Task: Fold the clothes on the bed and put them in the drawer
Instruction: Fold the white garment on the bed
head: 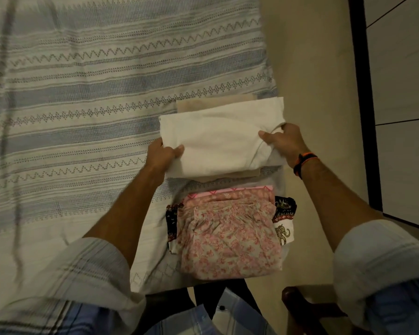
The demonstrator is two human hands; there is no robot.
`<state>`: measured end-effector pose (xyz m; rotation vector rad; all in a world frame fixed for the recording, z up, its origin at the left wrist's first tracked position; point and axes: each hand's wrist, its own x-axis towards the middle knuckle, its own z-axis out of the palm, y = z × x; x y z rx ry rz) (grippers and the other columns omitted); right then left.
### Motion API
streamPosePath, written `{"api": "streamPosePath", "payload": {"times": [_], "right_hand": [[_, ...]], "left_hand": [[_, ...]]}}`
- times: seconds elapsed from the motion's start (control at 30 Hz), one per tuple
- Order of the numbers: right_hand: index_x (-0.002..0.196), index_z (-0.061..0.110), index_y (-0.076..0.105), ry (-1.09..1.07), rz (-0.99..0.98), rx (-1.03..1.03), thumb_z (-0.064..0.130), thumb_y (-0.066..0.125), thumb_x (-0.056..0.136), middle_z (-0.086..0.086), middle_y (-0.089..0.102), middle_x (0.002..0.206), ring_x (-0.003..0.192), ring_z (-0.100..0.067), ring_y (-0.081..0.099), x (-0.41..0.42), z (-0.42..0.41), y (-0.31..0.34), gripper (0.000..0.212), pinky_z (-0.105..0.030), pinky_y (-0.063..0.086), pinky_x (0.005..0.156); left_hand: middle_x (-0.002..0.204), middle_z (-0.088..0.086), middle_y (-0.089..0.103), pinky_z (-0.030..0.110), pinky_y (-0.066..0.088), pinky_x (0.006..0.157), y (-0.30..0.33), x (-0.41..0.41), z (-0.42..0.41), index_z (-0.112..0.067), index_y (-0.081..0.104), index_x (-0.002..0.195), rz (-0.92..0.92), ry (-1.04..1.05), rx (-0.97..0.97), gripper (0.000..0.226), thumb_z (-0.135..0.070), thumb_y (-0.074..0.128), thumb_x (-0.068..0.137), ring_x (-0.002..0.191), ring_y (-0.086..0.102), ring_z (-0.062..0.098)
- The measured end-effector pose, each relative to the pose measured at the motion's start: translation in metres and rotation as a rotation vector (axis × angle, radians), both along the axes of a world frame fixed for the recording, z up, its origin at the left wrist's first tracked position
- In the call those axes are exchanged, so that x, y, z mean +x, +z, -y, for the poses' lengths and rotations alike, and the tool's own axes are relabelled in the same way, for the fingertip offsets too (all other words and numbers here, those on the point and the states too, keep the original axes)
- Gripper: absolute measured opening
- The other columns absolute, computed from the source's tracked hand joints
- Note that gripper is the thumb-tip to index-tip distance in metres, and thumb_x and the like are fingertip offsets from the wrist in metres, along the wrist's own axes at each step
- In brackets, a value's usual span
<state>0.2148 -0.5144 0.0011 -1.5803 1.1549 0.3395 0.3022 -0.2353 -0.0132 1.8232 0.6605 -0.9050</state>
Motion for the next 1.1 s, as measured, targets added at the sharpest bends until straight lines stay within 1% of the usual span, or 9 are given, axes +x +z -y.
{"api": "streamPosePath", "payload": {"times": [0.1, 0.17, 0.27, 0.33, 0.4, 0.47, 0.57, 0.83, 1.1], "right_hand": [[0.135, -0.001, 0.044, 0.227, -0.222, -0.310, 0.029, 0.079, 0.083, -0.017, 0.052, 0.137, 0.125, -0.034, 0.051, -0.004, -0.008, -0.009, 0.069, -0.040, 0.044, 0.103], [0.143, 0.002, 0.033, 0.423, -0.289, -0.661, 0.033, 0.076, 0.084, -0.021, 0.038, 0.146, 0.132, -0.039, 0.039, -0.004, -0.021, -0.008, 0.079, -0.047, 0.036, 0.106], [0.148, 0.006, 0.033, 0.764, -0.028, -0.961, 0.034, 0.067, 0.089, -0.022, 0.028, 0.156, 0.141, -0.040, 0.030, -0.006, -0.046, -0.008, 0.074, -0.050, 0.028, 0.112], [0.153, 0.007, 0.027, 0.951, 0.073, -0.891, 0.045, 0.059, 0.091, -0.022, 0.017, 0.161, 0.147, -0.040, 0.020, -0.010, -0.059, -0.020, 0.079, -0.051, 0.022, 0.116], [0.157, 0.011, 0.015, 1.053, 0.054, -0.823, 0.060, 0.049, 0.091, -0.022, 0.003, 0.164, 0.151, -0.039, 0.008, -0.015, -0.065, -0.035, 0.089, -0.054, 0.014, 0.120], [0.159, 0.014, 0.007, 1.076, 0.020, -0.806, 0.070, 0.038, 0.090, -0.019, -0.004, 0.164, 0.152, -0.037, -0.001, -0.020, -0.064, -0.049, 0.094, -0.055, 0.008, 0.121], [0.159, 0.015, 0.004, 1.099, 0.004, -0.807, 0.075, 0.030, 0.090, -0.020, -0.005, 0.164, 0.152, -0.036, -0.004, -0.022, -0.059, -0.069, 0.095, -0.056, 0.004, 0.121], [0.157, 0.008, 0.014, 1.127, 0.032, -0.860, 0.074, 0.034, 0.092, -0.030, 0.006, 0.161, 0.150, -0.045, 0.004, -0.018, -0.055, -0.108, 0.095, -0.063, 0.007, 0.119], [0.157, 0.007, 0.014, 1.159, 0.012, -0.776, 0.077, 0.025, 0.088, -0.031, 0.007, 0.160, 0.149, -0.047, 0.005, -0.011, -0.053, -0.093, 0.099, -0.064, 0.005, 0.118]], "left_hand": [[0.137, 0.013, 0.054, 0.040, 0.046, 0.100, -0.006, -0.005, 0.004, -0.007, 0.042, 0.138, 0.076, -0.194, 0.302, 0.063, -0.022, 0.073, 0.085, 0.121, 0.053, 0.031], [0.145, 0.017, 0.043, 0.041, 0.036, 0.107, -0.003, -0.011, 0.010, -0.006, 0.034, 0.143, 0.291, -0.356, 0.472, 0.078, -0.028, 0.077, 0.081, 0.132, 0.042, 0.033], [0.155, 0.017, 0.029, 0.043, 0.025, 0.116, 0.001, -0.019, 0.023, -0.011, 0.032, 0.150, 0.659, -0.650, 0.422, 0.088, -0.035, 0.078, 0.079, 0.142, 0.028, 0.033], [0.161, 0.020, 0.009, 0.050, 0.015, 0.119, -0.008, -0.025, 0.034, -0.013, 0.019, 0.155, 0.680, -0.896, 0.329, 0.101, -0.051, 0.072, 0.078, 0.148, 0.012, 0.038], [0.160, 0.021, -0.016, 0.055, 0.003, 0.118, -0.021, -0.028, 0.043, -0.018, -0.001, 0.156, 0.567, -1.100, 0.334, 0.116, -0.063, 0.067, 0.075, 0.148, -0.009, 0.042], [0.156, 0.021, -0.029, 0.061, -0.002, 0.117, -0.036, -0.028, 0.047, -0.021, -0.013, 0.155, 0.493, -1.184, 0.361, 0.121, -0.067, 0.066, 0.075, 0.145, -0.020, 0.044], [0.154, 0.023, -0.032, 0.063, -0.006, 0.115, -0.060, -0.026, 0.048, -0.022, -0.018, 0.153, 0.471, -1.231, 0.381, 0.123, -0.071, 0.063, 0.075, 0.143, -0.025, 0.044], [0.153, 0.029, -0.028, 0.065, -0.017, 0.107, -0.101, -0.023, 0.050, -0.021, -0.025, 0.149, 0.496, -1.243, 0.412, 0.124, -0.078, 0.056, 0.073, 0.141, -0.027, 0.047], [0.151, 0.024, -0.037, 0.063, -0.019, 0.108, -0.075, -0.015, 0.053, -0.024, -0.027, 0.149, 0.418, -1.266, 0.379, 0.124, -0.076, 0.058, 0.074, 0.140, -0.033, 0.043]]}}
